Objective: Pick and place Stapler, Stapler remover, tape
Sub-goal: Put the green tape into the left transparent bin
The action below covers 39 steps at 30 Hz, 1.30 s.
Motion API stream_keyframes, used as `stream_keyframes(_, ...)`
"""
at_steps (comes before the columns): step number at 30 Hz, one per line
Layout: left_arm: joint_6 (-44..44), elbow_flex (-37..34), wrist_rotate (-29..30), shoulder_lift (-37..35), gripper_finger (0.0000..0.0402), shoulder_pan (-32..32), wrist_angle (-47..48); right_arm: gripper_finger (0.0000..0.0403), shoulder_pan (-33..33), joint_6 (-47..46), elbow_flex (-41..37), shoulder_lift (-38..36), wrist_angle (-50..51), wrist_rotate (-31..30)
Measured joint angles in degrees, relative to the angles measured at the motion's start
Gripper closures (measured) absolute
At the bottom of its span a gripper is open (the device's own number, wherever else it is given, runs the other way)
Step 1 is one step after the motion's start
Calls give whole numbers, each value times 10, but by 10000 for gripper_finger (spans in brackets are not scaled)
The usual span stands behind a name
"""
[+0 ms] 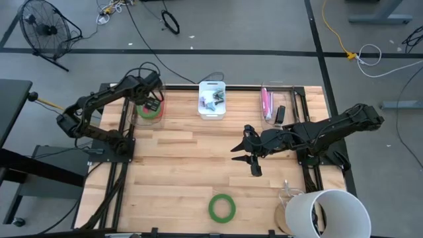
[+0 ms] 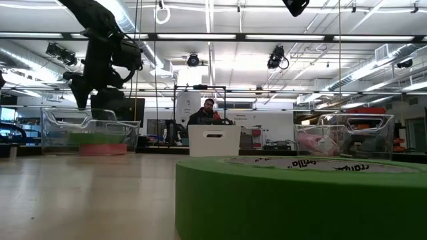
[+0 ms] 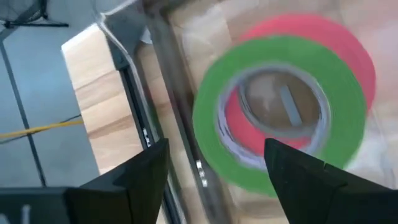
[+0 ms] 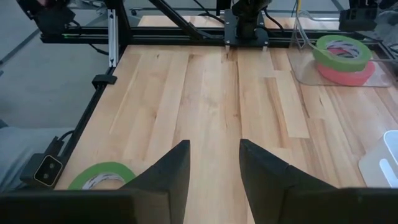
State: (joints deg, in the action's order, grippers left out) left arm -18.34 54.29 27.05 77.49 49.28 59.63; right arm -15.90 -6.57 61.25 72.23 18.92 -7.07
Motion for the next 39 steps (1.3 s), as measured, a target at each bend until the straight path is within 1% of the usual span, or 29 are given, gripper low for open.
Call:
stream_keyframes(4,10,22,-34,-1,141,-1,36,266,0,-34,0,2,-1,0)
stream_keyframes(8,10,47,-67,-30,146,-27,34,266,-6,-66,0,34,-2,3)
stream_keyframes(11,18,64,-91,-72,147,-66,-9,266,-15,-90,0,80,2,13)
stream_keyframes(16,36,68,-140,-158,148,-144,-94,266,-39,-125,0,161,-10,41)
stream_keyframes(20,23,68,-186,-209,148,-211,-131,266,-63,-171,0,196,-15,42)
stream_keyframes(24,10,68,-222,-230,148,-294,-151,266,-85,-208,0,219,-13,48)
stream_keyframes(26,10,68,-221,-230,148,-343,-159,266,-94,-220,0,229,-16,54)
stream_keyframes(30,1,62,-191,-226,147,-425,-188,266,-108,-246,0,243,-21,67)
stream_keyframes(35,-9,52,-136,-216,147,-503,-207,266,-121,-262,0,260,-24,91)
stream_keyframes(39,-28,51,-92,-204,147,-552,-210,260,-125,-270,0,284,-40,91)
